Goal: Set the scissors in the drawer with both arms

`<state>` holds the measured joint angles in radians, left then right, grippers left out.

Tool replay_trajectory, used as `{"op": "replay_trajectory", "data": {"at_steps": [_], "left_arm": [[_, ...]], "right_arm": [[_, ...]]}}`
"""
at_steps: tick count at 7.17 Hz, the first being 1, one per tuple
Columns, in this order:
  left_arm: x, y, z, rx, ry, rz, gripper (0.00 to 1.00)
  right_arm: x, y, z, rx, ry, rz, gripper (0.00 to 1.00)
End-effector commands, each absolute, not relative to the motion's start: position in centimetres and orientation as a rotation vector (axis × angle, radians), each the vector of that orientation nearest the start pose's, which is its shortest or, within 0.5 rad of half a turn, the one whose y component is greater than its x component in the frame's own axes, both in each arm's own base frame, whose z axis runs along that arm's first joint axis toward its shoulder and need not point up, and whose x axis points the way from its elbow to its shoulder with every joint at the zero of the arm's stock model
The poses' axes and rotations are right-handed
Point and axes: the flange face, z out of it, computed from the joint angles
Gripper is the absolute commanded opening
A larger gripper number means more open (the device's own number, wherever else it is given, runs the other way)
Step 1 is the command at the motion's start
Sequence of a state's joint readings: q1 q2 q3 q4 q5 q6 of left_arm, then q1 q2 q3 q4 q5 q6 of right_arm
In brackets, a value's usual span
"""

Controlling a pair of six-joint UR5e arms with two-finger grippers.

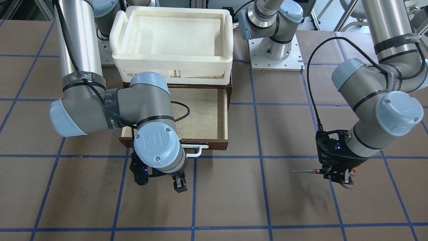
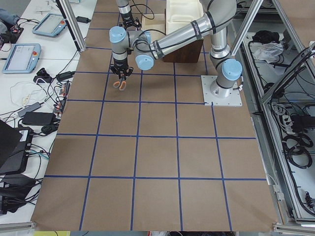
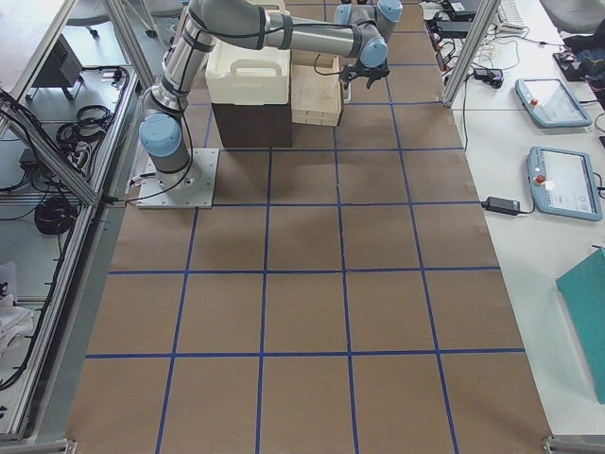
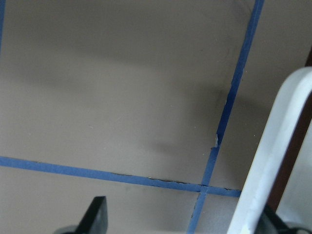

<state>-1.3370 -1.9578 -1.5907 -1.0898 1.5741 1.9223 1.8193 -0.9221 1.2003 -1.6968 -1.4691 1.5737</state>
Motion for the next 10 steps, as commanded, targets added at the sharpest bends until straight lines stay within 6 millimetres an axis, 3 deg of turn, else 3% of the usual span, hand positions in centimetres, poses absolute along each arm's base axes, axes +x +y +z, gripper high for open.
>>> {"op": "replay_trajectory", "data": {"at_steps": [1,2,4,5,6,8,9,10], "left_arm": [[0.6,-63.8,32.2,-2.420,-2.127,0.066,0.00],[-0.9,-63.5,33.4,-2.397,-2.176,0.082,0.00],[-5.3,-62.3,35.8,-2.471,-2.114,0.099,0.00],[-6.9,-61.2,36.9,-2.477,-2.083,0.076,0.00],[-8.3,-60.0,38.0,-2.471,-2.058,0.060,0.00],[-13.2,-58.4,39.5,-2.479,-2.065,0.089,0.00],[-15.2,-58.1,39.2,-2.485,-2.053,0.092,0.00],[-17.0,-57.8,39.0,-2.446,-2.091,0.101,0.00]], "right_arm": [[31.4,-65.4,29.9,1.974,2.487,0.260,1.00],[31.2,-65.0,30.9,1.980,2.485,0.250,1.00],[30.7,-63.6,34.9,1.958,2.487,0.229,1.00],[29.8,-63.2,36.7,1.872,2.569,0.161,1.00],[27.9,-62.8,39.6,1.680,2.718,0.040,1.00],[21.0,-61.7,45.4,1.284,2.886,-0.039,1.00],[18.1,-60.5,46.6,1.075,2.967,-0.061,1.00],[16.5,-59.5,47.1,0.889,3.030,-0.063,1.00]]}}
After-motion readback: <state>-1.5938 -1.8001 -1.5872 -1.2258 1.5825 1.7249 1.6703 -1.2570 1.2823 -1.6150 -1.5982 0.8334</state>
